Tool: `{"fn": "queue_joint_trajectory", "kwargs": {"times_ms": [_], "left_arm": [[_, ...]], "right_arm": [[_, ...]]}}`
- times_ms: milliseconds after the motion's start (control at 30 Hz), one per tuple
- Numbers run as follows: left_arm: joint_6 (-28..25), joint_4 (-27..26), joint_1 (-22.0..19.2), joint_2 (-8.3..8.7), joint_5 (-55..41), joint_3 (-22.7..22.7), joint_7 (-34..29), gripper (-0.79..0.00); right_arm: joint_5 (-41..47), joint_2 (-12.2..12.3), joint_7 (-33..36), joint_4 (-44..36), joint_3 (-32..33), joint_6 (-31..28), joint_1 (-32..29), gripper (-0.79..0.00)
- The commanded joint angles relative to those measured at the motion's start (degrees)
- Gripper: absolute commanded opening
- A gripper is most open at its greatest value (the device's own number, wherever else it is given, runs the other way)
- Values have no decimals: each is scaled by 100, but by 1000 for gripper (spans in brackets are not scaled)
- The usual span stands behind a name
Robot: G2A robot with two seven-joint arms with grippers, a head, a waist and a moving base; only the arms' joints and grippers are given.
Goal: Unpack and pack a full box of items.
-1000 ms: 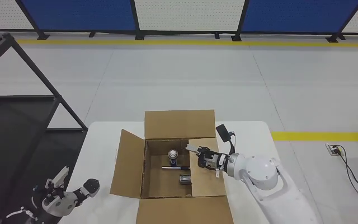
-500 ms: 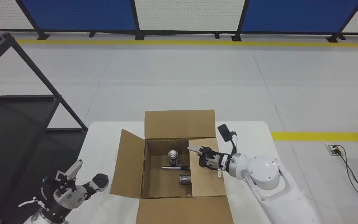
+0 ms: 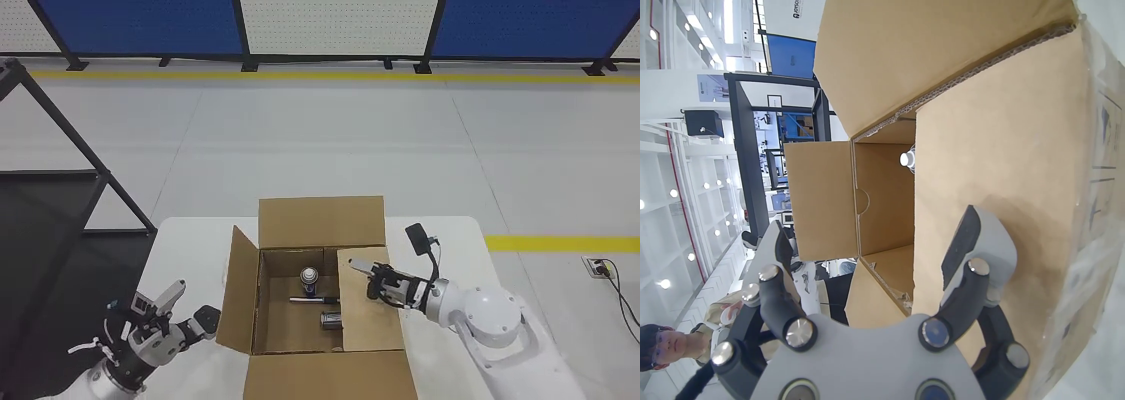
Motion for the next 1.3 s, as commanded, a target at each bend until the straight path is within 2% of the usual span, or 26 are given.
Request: {"fn": "queue_joint_trajectory", "kwargs": {"times_ms": [0, 633, 900, 1067, 1267], "left_arm": [[53, -25, -64, 5, 105, 153, 42, 0], [734, 57, -718, 24, 1145, 1631, 411, 0], [852, -38, -718, 33, 1406, 1902, 561, 0], [922, -71, -739, 40, 1474, 1976, 658, 0], [1115, 1, -875, 38, 1501, 2110, 802, 0]], "right_arm": [[13, -4, 31, 72, -46, -15, 33, 0], [75, 25, 261, 229, -166, -214, 58, 0], [21, 43, 375, 196, -229, -291, 58, 0], [29, 54, 723, 236, -335, -366, 124, 0], [498, 46, 1035, 391, -335, -520, 188, 0]]}}
